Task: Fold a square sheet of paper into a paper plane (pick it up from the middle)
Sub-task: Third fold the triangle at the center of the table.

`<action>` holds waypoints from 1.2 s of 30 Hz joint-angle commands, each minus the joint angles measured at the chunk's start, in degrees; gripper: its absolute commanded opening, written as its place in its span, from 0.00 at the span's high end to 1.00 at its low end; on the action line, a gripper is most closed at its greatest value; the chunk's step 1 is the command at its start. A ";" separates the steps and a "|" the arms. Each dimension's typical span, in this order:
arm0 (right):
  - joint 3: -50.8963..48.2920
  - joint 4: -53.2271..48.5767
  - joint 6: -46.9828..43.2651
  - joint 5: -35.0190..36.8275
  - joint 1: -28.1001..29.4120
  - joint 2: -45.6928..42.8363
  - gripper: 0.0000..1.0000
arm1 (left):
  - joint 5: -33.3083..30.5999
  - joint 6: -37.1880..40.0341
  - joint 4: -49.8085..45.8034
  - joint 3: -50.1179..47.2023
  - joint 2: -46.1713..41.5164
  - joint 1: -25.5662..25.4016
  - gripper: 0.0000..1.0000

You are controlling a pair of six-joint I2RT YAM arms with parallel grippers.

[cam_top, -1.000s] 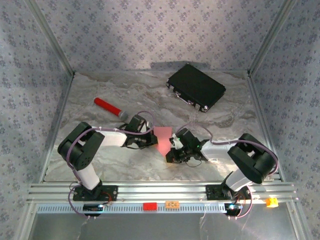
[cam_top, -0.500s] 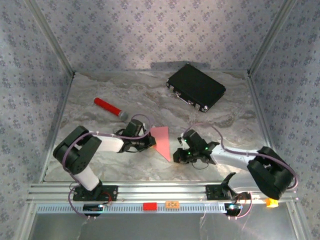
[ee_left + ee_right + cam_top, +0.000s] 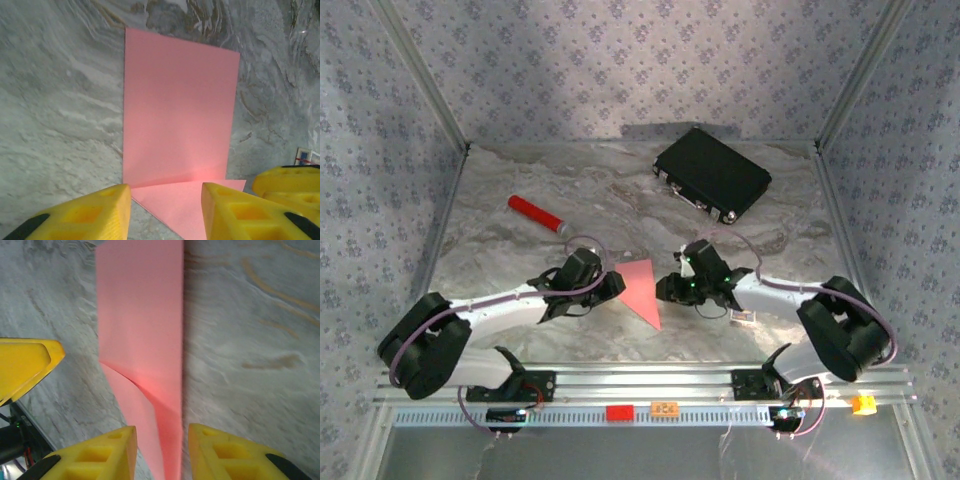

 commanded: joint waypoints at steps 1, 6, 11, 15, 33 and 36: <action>2.43 1.91 0.32 -1.78 0.38 3.25 0.65 | 2.36 3.75 -3.70 0.85 -0.39 2.75 0.57; 3.26 2.84 0.01 -2.40 0.47 5.99 0.67 | 6.72 4.41 -1.57 0.18 0.57 5.27 0.55; 3.26 3.63 -0.08 -3.44 0.46 6.99 0.75 | 8.70 4.50 -0.24 0.62 2.40 5.72 0.56; 3.03 3.64 -0.16 -3.51 0.45 6.97 0.80 | 9.51 4.50 0.08 1.24 3.55 5.81 0.55; 0.75 5.47 -0.18 -4.04 -0.72 4.56 0.94 | 15.83 4.06 5.36 1.81 6.01 7.91 0.49; 0.49 5.81 -0.13 -4.50 -1.12 4.42 0.94 | 17.13 4.10 6.46 1.78 6.43 8.29 0.45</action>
